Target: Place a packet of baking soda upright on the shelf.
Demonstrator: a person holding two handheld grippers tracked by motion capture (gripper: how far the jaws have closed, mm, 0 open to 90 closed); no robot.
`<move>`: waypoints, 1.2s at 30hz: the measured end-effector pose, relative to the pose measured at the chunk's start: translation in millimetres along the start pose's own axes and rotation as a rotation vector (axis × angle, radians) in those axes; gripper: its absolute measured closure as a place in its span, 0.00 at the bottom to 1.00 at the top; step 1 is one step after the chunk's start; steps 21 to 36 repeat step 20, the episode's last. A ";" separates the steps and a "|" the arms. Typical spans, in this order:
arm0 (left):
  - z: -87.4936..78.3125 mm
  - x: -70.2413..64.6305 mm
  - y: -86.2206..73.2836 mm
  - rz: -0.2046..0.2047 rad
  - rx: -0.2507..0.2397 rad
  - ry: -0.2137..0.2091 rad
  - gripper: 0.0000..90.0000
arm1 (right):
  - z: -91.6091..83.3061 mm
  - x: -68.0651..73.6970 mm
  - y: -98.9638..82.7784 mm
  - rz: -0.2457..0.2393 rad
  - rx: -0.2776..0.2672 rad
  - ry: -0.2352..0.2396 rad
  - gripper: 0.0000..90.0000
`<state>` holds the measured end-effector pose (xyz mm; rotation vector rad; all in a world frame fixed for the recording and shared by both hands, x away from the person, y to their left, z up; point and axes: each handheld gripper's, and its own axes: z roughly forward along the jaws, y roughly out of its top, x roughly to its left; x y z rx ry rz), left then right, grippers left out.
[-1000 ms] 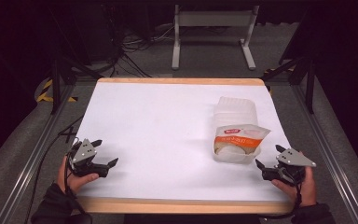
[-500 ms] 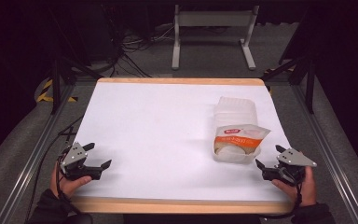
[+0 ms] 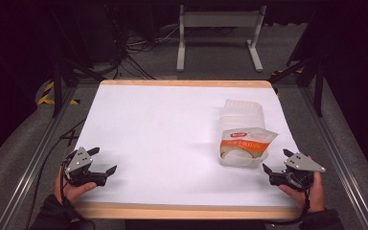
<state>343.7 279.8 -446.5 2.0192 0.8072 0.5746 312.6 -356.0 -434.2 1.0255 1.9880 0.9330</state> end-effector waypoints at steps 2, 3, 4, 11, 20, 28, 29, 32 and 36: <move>1.7 0.0 0.3 0.000 0.006 -0.002 0.09 | 1.3 -0.3 -1.2 -0.001 0.005 0.001 0.13; 2.2 -0.2 0.4 0.001 0.008 -0.005 0.09 | 1.8 -0.4 -1.8 0.001 0.008 0.002 0.13; 2.7 -0.8 0.7 0.002 0.012 0.000 0.09 | 2.0 -0.3 -2.1 0.001 0.010 0.003 0.13; 4.5 -0.6 1.0 -0.002 0.012 -0.002 0.09 | 3.3 -0.1 -3.3 0.003 0.014 0.006 0.13; 7.1 -5.0 2.5 0.012 0.025 0.004 0.09 | 4.4 1.3 -4.7 0.004 0.017 0.012 0.13; 7.1 -5.0 2.5 0.012 0.025 0.004 0.09 | 4.4 1.3 -4.7 0.004 0.017 0.012 0.13; 7.1 -5.0 2.5 0.012 0.025 0.004 0.09 | 4.4 1.3 -4.7 0.004 0.017 0.012 0.13; 7.1 -5.0 2.5 0.012 0.025 0.004 0.09 | 4.4 1.3 -4.7 0.004 0.017 0.012 0.13; 7.1 -5.0 2.5 0.012 0.025 0.004 0.09 | 4.4 1.3 -4.7 0.004 0.017 0.012 0.13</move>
